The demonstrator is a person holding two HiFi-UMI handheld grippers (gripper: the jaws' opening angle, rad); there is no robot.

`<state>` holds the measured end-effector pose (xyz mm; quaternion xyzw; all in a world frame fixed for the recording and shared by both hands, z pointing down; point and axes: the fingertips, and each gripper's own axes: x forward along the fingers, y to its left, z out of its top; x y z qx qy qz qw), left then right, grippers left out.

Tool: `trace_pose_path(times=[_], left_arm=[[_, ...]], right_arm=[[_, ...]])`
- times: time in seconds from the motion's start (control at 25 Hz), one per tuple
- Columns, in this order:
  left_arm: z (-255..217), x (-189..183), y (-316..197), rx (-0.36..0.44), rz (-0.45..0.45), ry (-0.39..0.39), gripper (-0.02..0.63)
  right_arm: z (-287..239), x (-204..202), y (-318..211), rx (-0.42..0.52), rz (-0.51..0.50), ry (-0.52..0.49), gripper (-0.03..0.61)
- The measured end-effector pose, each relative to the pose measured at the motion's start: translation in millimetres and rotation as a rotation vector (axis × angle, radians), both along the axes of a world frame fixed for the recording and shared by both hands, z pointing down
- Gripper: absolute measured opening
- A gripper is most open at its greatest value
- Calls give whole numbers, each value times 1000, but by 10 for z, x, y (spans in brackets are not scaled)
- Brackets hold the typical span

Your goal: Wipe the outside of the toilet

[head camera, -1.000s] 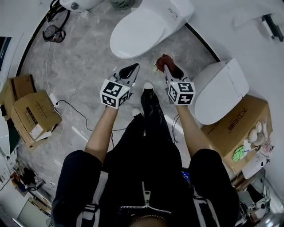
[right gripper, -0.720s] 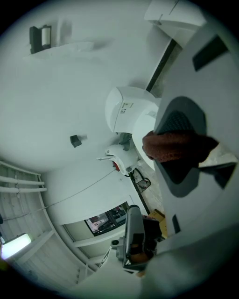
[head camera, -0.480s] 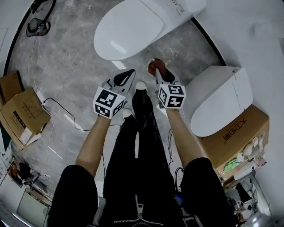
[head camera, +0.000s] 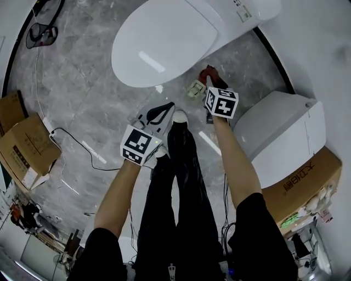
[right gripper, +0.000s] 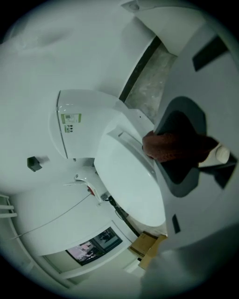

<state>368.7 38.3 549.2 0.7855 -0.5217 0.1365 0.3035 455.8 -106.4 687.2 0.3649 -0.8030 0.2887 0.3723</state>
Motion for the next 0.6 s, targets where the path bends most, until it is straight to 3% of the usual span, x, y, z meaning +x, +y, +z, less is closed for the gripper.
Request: trace_pose_path(times=[0.24,0.44,0.6], left_arm=[[294,-104,-50,-12,-31,25,4],[408,-239,-21,6,-55,34,3],[523,-470,88,18,-82,20,3]], right_arm=[[550,-89,-430,7,-12,90,114],[953,-13,-702,-45,94,80,112],[1092,-123,-797,-36,80,39,98]])
